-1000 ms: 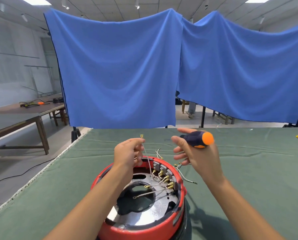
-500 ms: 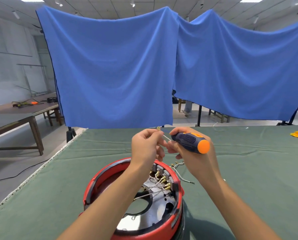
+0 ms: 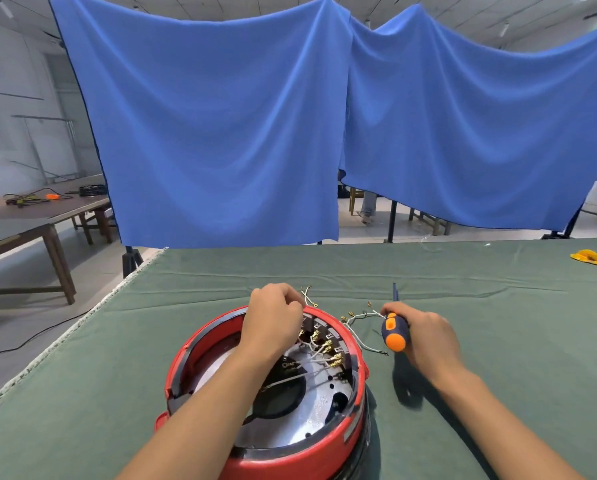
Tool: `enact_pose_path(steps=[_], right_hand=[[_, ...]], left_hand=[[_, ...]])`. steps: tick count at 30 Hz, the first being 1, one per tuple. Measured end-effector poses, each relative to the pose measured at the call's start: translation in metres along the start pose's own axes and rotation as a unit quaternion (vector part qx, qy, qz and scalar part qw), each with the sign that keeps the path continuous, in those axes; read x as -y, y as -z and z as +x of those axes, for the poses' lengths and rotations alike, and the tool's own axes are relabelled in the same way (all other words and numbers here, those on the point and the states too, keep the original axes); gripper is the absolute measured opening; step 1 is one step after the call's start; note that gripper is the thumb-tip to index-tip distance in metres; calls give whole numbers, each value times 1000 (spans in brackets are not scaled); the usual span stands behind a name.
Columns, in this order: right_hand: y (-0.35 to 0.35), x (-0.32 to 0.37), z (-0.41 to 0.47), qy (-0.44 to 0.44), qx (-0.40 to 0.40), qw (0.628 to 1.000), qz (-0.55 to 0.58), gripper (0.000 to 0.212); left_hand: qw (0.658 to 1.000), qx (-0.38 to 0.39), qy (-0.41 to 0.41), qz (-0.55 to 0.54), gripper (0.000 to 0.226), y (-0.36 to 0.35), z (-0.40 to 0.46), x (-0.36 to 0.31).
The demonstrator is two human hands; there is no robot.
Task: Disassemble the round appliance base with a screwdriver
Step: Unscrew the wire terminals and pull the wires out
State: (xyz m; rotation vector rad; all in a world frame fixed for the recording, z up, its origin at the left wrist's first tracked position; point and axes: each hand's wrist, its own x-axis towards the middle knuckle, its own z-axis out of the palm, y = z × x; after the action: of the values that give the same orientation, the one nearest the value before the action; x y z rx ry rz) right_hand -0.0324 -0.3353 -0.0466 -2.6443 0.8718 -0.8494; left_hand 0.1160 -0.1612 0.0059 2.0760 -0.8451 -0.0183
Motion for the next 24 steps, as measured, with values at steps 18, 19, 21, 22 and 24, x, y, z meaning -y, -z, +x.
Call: enact_pose_path(steps=[18,19,21,22,24], right_hand=[[28,38,8,-62,-232,948,210,46],[35,42,8,-67,-242,938,240,58],[46,49,8,-59,-265,911,309,66],[51,53,7,-50,-275,900,335,63],[60,59,6,-34,-287,884,366,58]], left_hand=[[1000,20,21,-7,16,-2,-4,0],[999,35,21,5,11,-4,-4,1],[998,44,14,35,4,-7,-3,2],[998,40,11,51,3,-7,-1,3],[997,33,12,71,5,-9,3,4]])
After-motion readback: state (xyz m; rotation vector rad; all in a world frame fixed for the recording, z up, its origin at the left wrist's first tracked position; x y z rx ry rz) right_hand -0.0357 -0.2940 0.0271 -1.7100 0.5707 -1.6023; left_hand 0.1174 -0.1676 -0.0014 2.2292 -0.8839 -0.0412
